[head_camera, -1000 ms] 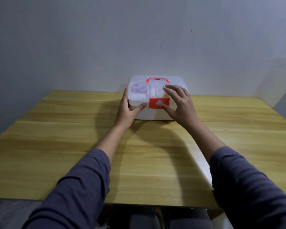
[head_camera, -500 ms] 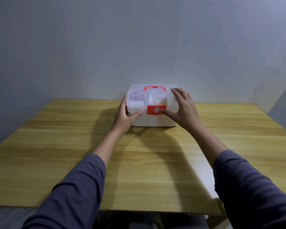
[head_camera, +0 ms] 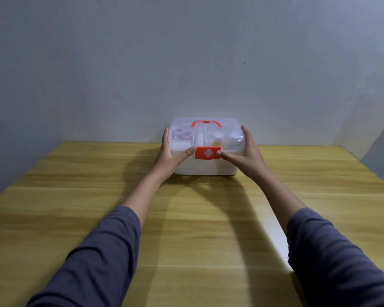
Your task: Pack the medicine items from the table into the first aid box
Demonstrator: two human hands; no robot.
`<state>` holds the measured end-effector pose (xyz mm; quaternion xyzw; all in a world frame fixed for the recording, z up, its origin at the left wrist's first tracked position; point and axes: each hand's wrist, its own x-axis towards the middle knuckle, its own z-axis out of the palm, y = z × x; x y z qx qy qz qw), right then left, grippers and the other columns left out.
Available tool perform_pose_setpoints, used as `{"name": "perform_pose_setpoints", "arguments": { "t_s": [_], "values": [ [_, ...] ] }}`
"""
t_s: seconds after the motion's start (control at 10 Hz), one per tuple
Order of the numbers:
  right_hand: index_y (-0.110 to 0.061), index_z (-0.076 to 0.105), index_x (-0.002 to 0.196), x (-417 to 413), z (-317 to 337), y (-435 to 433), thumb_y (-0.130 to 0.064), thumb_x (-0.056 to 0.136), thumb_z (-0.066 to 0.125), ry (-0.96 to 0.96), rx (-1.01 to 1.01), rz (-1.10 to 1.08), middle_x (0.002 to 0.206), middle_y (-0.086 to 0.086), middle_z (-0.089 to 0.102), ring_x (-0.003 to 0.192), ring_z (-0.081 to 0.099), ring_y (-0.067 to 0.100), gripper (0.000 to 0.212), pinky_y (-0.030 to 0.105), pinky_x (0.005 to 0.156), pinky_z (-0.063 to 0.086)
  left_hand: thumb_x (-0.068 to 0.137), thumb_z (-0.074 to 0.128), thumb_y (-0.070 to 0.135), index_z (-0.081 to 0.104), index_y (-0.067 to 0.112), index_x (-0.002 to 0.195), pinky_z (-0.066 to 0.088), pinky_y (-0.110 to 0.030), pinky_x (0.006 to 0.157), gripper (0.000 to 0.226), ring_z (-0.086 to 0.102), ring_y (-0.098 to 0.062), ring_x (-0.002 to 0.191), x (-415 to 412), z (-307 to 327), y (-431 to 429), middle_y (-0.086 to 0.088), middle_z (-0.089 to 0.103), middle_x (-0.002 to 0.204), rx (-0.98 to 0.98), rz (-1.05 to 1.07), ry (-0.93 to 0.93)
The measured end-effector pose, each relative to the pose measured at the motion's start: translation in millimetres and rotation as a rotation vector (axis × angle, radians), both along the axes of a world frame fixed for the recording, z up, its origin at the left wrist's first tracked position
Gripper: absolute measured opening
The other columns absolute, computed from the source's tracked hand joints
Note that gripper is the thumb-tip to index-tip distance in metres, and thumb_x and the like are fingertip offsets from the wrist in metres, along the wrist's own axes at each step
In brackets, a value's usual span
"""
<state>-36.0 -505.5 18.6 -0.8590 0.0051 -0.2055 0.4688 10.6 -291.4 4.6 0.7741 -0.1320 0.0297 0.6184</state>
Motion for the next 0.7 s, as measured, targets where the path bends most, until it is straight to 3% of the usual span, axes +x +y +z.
{"name": "perform_pose_setpoints", "arguments": {
  "t_s": [0.1, 0.2, 0.3, 0.4, 0.5, 0.6, 0.7],
  "values": [
    [-0.017, 0.015, 0.147, 12.5, 1.8, -8.1, -0.039, 0.068, 0.079, 0.01, 0.012, -0.001, 0.155, 0.004, 0.024, 0.142, 0.024, 0.018, 0.104, 0.035, 0.113, 0.027, 0.084, 0.071, 0.031, 0.0, 0.021, 0.155, 0.018, -0.022, 0.106, 0.101, 0.011, -0.013, 0.149, 13.0, 3.0, -8.7, 0.003, 0.01, 0.163, -0.007, -0.003, 0.012],
    [-0.017, 0.014, 0.147, 24.8, 1.4, -14.7, -0.039, 0.068, 0.079, 0.017, 0.01, -0.006, 0.155, 0.004, 0.023, 0.142, 0.024, 0.018, 0.104, 0.035, 0.114, 0.026, 0.085, 0.072, 0.026, 0.003, 0.02, 0.155, 0.021, -0.014, 0.104, 0.099, 0.015, -0.007, 0.144, 25.0, 3.4, -16.6, 0.005, 0.016, 0.158, -0.036, -0.001, 0.016],
    [-0.016, 0.013, 0.146, 31.0, -4.5, -16.6, -0.039, 0.068, 0.079, 0.002, 0.008, -0.004, 0.154, 0.004, 0.023, 0.142, 0.024, 0.019, 0.105, 0.039, 0.116, 0.027, 0.085, 0.07, 0.014, 0.01, 0.016, 0.154, 0.032, 0.009, 0.078, 0.091, 0.028, -0.002, 0.13, 30.5, -0.1, -21.0, 0.014, 0.028, 0.137, -0.086, 0.0, -0.005],
    [-0.016, 0.013, 0.146, 32.9, -6.7, -17.3, -0.041, 0.068, 0.078, -0.001, 0.007, -0.009, 0.154, 0.004, 0.023, 0.142, 0.024, 0.018, 0.105, 0.039, 0.116, 0.027, 0.085, 0.07, 0.012, 0.011, 0.016, 0.154, 0.033, 0.008, 0.077, 0.091, 0.028, -0.002, 0.129, 34.3, -1.7, -20.6, 0.013, 0.029, 0.137, -0.092, -0.002, -0.02],
    [-0.017, 0.012, 0.147, 29.1, -4.9, -16.7, -0.04, 0.068, 0.078, 0.013, 0.006, -0.013, 0.155, 0.004, 0.021, 0.142, 0.022, 0.019, 0.106, 0.037, 0.116, 0.026, 0.085, 0.071, 0.02, 0.007, 0.02, 0.155, 0.026, -0.013, 0.098, 0.095, 0.019, 0.002, 0.129, 29.2, 1.5, -19.9, 0.011, 0.023, 0.148, -0.042, -0.008, 0.012],
    [-0.017, 0.011, 0.147, 23.8, 3.0, -13.0, -0.039, 0.069, 0.078, 0.038, 0.035, -0.004, 0.155, 0.004, 0.022, 0.142, 0.023, 0.019, 0.105, 0.035, 0.113, 0.025, 0.082, 0.073, 0.033, 0.0, 0.023, 0.155, 0.024, -0.022, 0.105, 0.104, 0.019, -0.006, 0.141, 27.4, 10.9, -12.3, 0.01, 0.02, 0.154, 0.024, -0.055, 0.085],
    [-0.018, 0.021, 0.141, 10.7, -1.2, -11.6, -0.043, 0.07, 0.075, 0.06, 0.027, -0.001, 0.146, 0.005, 0.037, 0.134, 0.036, 0.019, 0.092, 0.037, 0.107, 0.036, 0.079, 0.073, 0.042, -0.006, 0.021, 0.155, 0.026, -0.02, 0.107, 0.112, 0.022, -0.013, 0.145, 14.2, 9.9, -3.5, 0.005, 0.021, 0.158, 0.112, -0.072, 0.127]
  ]
}}
